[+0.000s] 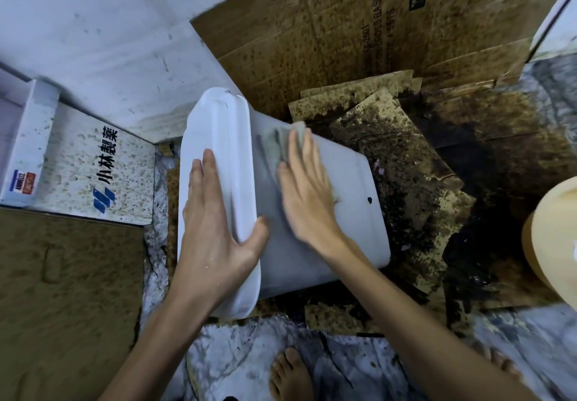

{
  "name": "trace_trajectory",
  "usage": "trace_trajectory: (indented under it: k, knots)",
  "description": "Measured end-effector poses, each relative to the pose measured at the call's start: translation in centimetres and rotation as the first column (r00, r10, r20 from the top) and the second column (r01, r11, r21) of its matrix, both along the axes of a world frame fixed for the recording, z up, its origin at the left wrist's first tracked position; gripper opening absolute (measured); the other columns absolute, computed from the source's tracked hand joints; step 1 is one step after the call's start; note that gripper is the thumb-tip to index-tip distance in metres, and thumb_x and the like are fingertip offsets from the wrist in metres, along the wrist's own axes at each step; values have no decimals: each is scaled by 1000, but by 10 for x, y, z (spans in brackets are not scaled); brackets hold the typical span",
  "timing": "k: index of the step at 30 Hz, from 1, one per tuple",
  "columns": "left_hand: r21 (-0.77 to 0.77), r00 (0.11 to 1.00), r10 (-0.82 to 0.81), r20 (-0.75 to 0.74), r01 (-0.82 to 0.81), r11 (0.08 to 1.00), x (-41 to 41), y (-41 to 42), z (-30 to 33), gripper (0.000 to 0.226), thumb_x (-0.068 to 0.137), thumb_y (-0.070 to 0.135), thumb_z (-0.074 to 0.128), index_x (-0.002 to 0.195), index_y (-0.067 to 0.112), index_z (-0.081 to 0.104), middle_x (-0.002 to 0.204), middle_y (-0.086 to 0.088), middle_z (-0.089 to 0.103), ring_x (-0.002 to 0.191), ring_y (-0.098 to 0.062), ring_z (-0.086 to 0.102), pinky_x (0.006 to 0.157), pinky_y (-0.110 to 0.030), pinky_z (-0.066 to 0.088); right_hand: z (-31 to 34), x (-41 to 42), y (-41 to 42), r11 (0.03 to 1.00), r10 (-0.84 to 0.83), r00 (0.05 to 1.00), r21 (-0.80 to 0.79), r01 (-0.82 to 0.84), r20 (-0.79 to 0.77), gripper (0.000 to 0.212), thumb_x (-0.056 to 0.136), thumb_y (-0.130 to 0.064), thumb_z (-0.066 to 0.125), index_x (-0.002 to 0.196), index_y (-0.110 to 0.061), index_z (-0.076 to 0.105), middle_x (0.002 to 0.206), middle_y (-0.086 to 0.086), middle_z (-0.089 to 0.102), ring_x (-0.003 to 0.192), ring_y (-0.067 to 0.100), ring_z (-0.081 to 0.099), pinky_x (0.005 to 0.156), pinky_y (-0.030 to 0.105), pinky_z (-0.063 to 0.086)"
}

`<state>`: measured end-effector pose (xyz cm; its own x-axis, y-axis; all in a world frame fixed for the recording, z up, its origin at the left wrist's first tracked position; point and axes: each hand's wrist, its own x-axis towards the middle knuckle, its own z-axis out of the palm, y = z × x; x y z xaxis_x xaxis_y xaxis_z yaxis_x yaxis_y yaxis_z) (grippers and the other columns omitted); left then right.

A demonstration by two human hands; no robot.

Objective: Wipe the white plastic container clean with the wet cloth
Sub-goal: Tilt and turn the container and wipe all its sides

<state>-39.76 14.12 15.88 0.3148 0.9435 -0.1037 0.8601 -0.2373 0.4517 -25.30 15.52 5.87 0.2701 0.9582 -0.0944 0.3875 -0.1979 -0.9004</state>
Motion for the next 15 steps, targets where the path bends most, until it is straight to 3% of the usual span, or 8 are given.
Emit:
trace_trajectory:
  k: [2, 5, 8, 11, 15]
  knots:
    - [3, 1000, -8, -4, 8, 1000, -1, 0, 0, 110, 89, 50, 57, 170, 20, -11, 179, 2, -8, 165, -13, -7, 132, -36, 3, 8, -5, 1, 994, 60, 998, 87, -60, 6, 68, 108, -50, 13, 171, -28, 0, 177, -5, -14, 162, 7, -16, 121, 15, -15]
    - [-2, 1000, 3, 5, -3, 1000, -4, 1, -1, 109, 89, 50, 57, 169, 23, -12, 178, 5, -9, 165, -11, -7, 130, -33, 3, -10, 11, -1, 992, 87, 995, 91, -92, 53, 62, 114, -46, 17, 170, -31, -3, 177, -7, -15, 162, 8, -15, 129, 29, -4]
    - [4, 1000, 17, 4, -17, 1000, -9, 1, -2, 106, 95, 47, 62, 169, 25, -11, 178, 7, -8, 165, -12, -5, 130, -33, 5, -49, 42, -1, 996, 21, 995, -93, -11, 101, 61, 113, -51, 10, 169, -32, -9, 176, -5, -19, 162, 14, -17, 132, 42, -5]
    - [-1, 1000, 21, 12, -21, 1000, -8, 0, -2, 108, 98, 42, 67, 170, 27, -12, 179, 8, -8, 165, -12, -5, 130, -35, 5, -85, 74, -10, 961, -96, 994, -254, 108, 61, 61, 115, -47, 12, 170, -28, -4, 177, 1, -13, 164, 17, -13, 133, 40, -5]
    - [-6, 1000, 19, 8, -19, 1000, -3, 0, 0, 109, 90, 52, 57, 169, 27, -14, 179, 6, -10, 164, -9, -8, 131, -36, 3, -102, 88, -21, 934, -160, 987, -325, 151, -1, 59, 116, -39, 18, 171, -24, 2, 179, 2, -6, 164, 14, -10, 132, 38, -6]
